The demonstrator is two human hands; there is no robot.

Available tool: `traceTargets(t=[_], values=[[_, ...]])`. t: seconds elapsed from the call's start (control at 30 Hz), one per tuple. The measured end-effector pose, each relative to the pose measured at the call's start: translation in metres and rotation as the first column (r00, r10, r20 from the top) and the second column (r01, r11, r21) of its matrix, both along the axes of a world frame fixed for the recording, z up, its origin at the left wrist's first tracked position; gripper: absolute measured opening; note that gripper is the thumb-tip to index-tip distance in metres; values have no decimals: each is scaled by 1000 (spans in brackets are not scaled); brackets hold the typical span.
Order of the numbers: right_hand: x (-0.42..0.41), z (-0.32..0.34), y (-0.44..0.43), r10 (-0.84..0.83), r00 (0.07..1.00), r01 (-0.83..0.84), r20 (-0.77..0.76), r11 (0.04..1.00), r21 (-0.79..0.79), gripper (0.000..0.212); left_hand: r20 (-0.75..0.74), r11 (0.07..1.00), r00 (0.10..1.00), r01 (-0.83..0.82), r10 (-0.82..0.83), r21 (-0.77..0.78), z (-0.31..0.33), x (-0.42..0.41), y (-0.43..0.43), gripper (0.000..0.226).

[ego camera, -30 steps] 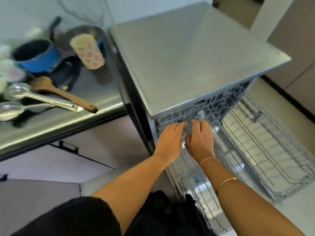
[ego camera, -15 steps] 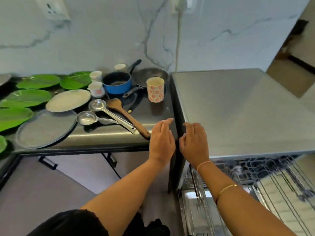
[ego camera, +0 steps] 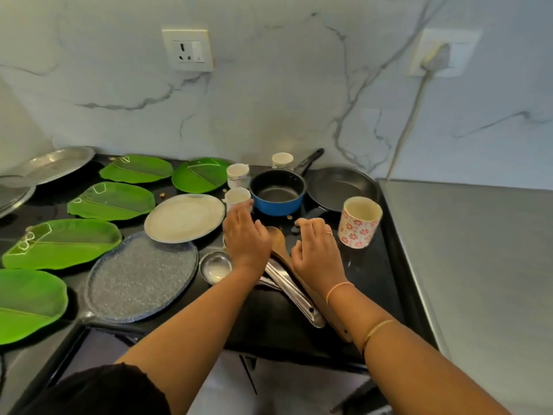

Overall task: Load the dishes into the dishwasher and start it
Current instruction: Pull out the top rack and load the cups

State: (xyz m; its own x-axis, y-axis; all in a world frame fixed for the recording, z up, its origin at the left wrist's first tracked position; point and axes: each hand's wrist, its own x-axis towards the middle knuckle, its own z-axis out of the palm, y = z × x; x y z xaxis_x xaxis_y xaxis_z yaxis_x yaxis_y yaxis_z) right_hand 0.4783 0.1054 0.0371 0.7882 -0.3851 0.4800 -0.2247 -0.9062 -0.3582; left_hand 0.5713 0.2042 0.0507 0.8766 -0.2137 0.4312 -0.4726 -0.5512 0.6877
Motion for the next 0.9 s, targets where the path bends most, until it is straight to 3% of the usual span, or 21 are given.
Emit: traceTargets(t=[0.2, 0.43, 0.63, 0.8, 0.9], values=[[89, 14, -6, -2, 992, 13, -122, 996, 84, 38, -250, 950, 965, 8, 75, 313, -5, 92, 20, 56], [170, 34, -18, 9, 974, 0, -225, 999, 40, 37, -338, 821, 941, 205, -15, 533, -18, 146, 19, 60], [213, 32, -28, -50, 914, 44, -403, 999, -23, 44, -274, 775, 957, 241, -91, 584, -27, 162, 13, 46], [244, 23, -32, 30, 866, -6, -499, 999, 49, 46, -248, 820, 960, 246, -131, 517, -23, 174, 6, 41], [260, 24, -35, 18, 837, -12, -547, 1000, 14, 42, -219, 832, 963, 248, -156, 496, -18, 179, 6, 42]])
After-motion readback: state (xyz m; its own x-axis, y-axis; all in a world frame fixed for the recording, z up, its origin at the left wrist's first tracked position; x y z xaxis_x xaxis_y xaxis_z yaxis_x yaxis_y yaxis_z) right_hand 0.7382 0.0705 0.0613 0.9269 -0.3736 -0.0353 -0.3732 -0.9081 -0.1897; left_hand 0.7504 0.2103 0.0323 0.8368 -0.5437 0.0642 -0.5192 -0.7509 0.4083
